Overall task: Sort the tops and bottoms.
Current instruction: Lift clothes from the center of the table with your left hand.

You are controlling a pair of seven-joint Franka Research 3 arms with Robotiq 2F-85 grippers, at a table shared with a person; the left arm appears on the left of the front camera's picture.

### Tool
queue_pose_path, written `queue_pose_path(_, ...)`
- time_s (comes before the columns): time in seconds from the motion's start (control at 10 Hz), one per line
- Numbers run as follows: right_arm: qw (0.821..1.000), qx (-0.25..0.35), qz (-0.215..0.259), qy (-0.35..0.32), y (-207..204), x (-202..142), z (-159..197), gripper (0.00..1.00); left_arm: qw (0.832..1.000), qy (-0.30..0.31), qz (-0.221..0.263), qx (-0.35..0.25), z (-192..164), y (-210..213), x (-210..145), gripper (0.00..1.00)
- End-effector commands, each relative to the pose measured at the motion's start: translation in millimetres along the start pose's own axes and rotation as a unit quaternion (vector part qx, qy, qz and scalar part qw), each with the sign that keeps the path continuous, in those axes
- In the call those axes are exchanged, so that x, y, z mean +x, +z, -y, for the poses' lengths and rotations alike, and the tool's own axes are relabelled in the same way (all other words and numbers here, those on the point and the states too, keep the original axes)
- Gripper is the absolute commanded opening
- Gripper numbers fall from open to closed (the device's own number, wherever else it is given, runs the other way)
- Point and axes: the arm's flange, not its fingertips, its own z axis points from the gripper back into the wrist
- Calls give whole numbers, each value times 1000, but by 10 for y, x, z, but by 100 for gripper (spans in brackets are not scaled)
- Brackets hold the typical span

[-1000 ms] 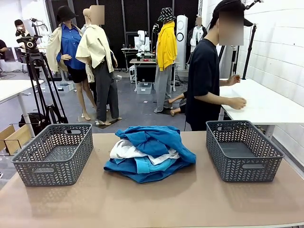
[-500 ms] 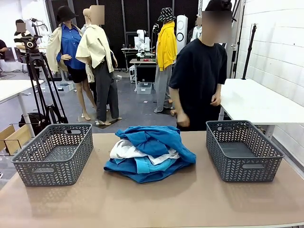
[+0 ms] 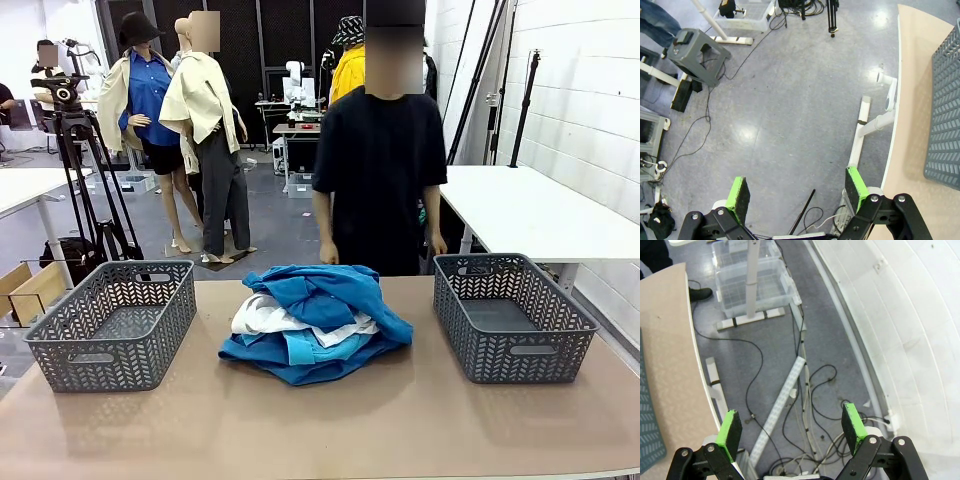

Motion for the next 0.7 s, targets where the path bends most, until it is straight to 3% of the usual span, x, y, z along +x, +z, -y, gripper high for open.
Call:
queue_pose_path(0.0, 1000, 1, 0, 1, -17, 15, -9, 100, 1000, -5, -2, 2, -11, 12, -13, 100)
queue_pose_path(0.6, 1000, 1, 0, 1, -17, 15, -9, 100, 1000, -5, -2, 2, -11, 12, -13, 100)
